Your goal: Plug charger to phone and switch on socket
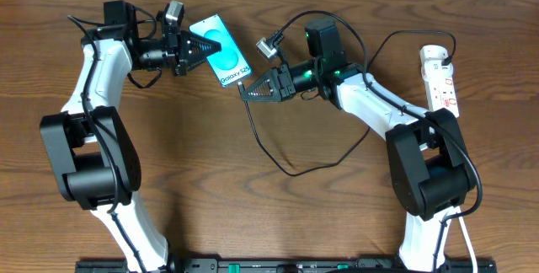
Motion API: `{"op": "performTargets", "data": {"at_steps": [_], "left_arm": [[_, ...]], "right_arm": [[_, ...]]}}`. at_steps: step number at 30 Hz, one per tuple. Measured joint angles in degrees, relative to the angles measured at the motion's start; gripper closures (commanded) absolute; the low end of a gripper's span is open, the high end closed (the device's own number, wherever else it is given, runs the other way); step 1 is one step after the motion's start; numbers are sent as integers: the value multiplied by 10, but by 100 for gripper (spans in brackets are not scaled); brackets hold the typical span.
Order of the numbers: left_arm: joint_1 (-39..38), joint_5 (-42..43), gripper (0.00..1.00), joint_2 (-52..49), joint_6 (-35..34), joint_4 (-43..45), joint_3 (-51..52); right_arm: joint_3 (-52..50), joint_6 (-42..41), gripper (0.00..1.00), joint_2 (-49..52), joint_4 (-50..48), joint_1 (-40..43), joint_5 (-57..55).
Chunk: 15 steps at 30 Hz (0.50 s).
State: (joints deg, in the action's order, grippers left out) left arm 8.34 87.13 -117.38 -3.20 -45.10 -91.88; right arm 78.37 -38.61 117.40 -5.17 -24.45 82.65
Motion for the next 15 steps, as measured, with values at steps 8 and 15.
{"op": "performTargets", "data": {"at_steps": [8,15], "left_arm": [[0,0,93,0,0,1,0],[0,0,93,0,-2,1,0]], "right_arm": [[0,-14,99,0,-17,0,0],[0,-15,99,0,-17,0,0]]}}
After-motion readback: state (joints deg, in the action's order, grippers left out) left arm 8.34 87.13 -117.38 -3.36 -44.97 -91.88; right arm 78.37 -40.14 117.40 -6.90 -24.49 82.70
